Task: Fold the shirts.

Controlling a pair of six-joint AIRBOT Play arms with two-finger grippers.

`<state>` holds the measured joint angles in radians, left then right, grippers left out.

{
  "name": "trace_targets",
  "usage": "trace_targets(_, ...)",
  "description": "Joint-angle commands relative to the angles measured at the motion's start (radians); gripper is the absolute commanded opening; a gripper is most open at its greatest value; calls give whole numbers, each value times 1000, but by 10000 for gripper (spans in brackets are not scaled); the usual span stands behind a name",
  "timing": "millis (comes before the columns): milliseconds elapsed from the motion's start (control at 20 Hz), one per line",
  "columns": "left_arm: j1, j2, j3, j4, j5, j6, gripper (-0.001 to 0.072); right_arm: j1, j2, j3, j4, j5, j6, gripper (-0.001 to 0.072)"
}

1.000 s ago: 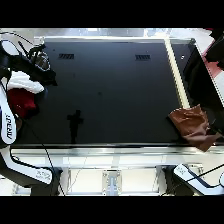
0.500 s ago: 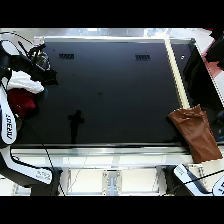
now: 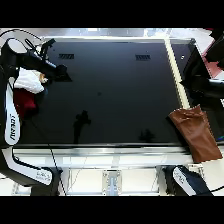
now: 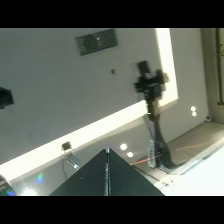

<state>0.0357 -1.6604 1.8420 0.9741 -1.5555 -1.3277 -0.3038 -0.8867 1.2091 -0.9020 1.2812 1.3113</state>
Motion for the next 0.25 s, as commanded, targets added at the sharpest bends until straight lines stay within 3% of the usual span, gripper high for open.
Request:
trace_targets(0, -23, -1, 0, -26, 3, -11, 11, 100, 3, 3, -25, -6, -9, 443)
trace_targets(200, -22, -1, 0, -26, 3, -11, 11, 101, 3, 3, -21, 75, 23, 443)
